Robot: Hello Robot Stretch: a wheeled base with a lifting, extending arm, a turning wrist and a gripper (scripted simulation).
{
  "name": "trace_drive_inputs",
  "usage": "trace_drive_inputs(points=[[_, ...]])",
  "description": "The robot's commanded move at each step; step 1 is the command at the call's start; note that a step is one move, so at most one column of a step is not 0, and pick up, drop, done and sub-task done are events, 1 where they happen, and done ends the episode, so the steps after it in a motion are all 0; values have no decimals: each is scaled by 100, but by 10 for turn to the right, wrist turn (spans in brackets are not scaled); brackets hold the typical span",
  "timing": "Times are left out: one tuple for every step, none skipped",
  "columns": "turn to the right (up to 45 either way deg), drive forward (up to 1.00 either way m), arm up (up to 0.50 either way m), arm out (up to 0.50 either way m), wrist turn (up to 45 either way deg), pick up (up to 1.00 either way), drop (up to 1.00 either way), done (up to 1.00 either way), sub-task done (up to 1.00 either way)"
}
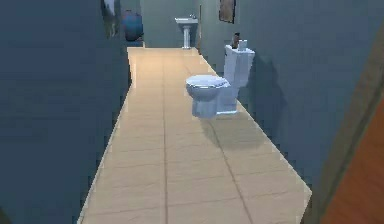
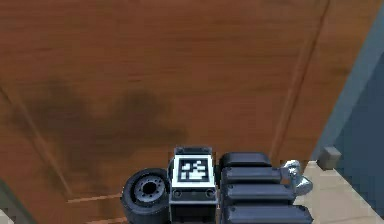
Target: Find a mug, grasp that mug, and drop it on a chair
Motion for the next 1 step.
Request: trace_drive_inputs(points=[[0, 30, 0, 0, 0, 0, 0, 0, 0]])
